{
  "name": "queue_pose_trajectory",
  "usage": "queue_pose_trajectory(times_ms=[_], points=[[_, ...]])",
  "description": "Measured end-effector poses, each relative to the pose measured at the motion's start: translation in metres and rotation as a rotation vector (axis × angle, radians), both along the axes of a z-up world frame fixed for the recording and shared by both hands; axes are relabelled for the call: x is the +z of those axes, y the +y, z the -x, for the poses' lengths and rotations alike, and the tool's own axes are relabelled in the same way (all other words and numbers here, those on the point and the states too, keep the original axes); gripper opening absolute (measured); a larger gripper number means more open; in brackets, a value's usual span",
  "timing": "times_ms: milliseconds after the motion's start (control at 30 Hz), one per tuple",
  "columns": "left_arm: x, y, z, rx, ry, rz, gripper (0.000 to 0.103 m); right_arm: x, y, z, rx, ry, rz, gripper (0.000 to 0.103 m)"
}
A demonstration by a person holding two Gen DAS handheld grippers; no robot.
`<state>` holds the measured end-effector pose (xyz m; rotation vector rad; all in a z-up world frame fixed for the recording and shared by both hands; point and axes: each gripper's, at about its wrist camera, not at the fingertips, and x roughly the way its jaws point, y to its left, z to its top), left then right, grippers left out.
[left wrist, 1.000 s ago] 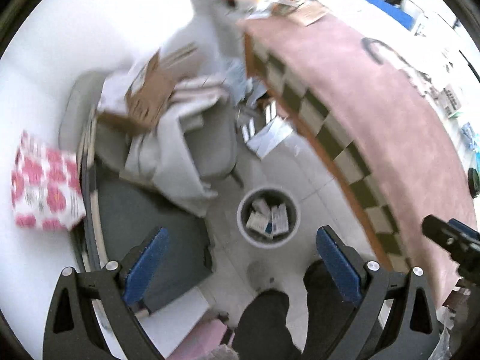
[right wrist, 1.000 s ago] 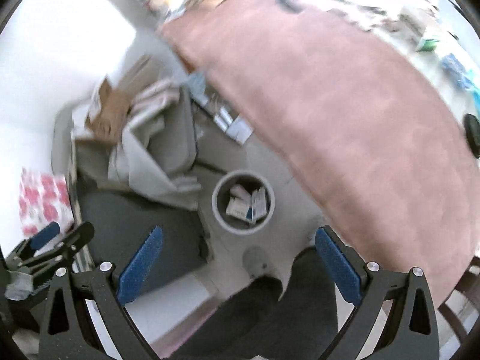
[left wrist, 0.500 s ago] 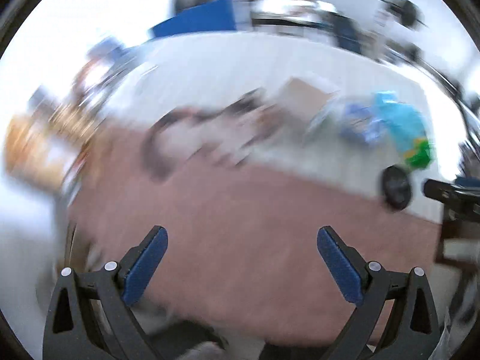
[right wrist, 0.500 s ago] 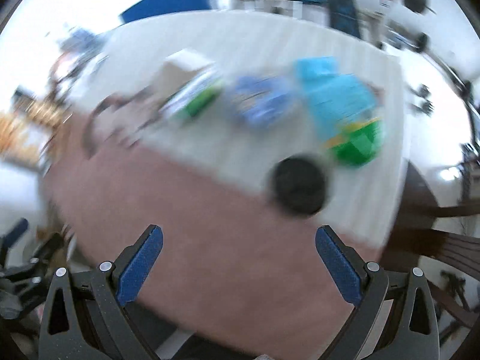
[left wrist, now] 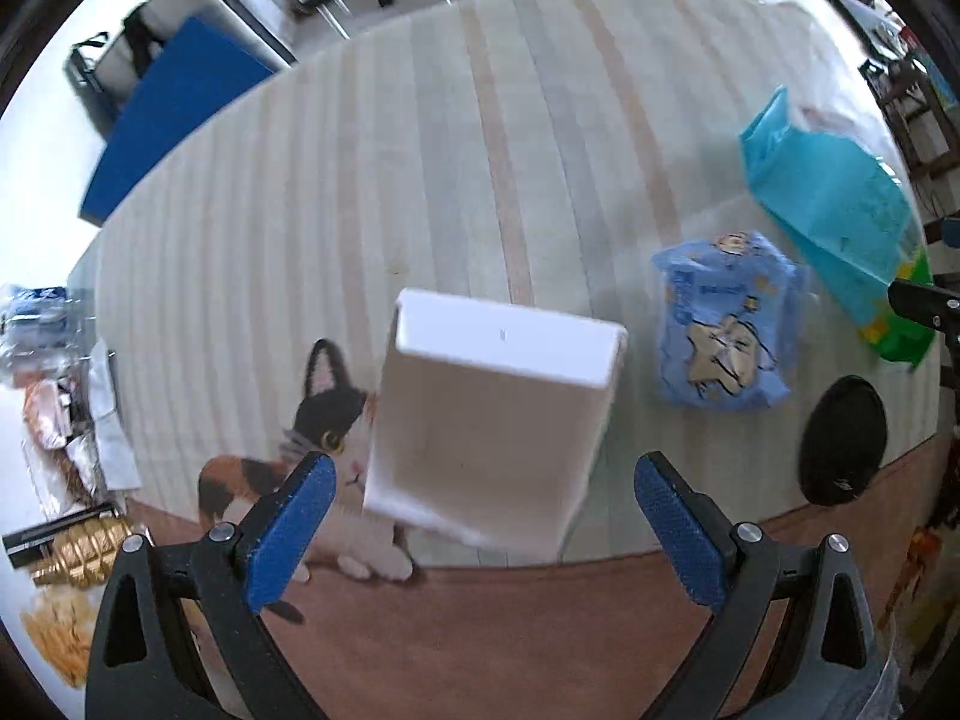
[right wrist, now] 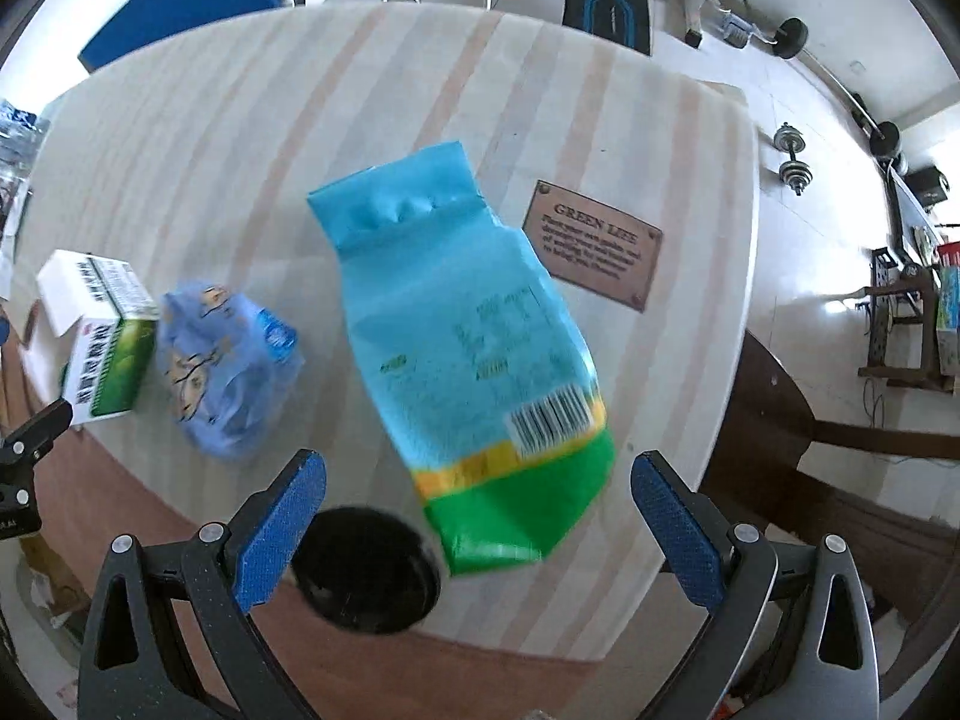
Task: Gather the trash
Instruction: 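Grasp the white-and-green granule box with the left tool while the right tool grasps the teal-and-green bag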
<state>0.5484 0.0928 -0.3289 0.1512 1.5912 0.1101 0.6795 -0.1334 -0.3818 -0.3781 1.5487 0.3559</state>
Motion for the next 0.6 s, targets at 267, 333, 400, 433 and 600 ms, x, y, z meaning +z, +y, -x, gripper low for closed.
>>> queue_pose_trajectory(times_ms=[267, 333, 400, 433, 600], points=[[-0.039, 0.004, -0.017, -0.033, 0.082, 0.011, 0.101, -0.046, 0.013, -0.029, 0.031, 0.042, 0.060, 0.103], [-0.042, 0.005, -0.018, -0.021, 0.080, 0.031, 0.101, -0.052, 0.013, -0.033, 0.013, 0.051, 0.055, 0.102], [-0.040, 0.008, -0.016, 0.003, 0.067, 0.078, 0.081, -0.051, 0.011, -0.036, -0.007, 0.048, 0.030, 0.096], [-0.040, 0.011, -0.014, 0.018, 0.062, 0.092, 0.081, -0.050, 0.010, -0.036, -0.016, 0.042, 0.020, 0.093], [-0.032, 0.029, 0.008, 0.107, 0.023, 0.161, 0.079, -0.035, -0.002, -0.034, -0.077, 0.039, -0.042, 0.078]])
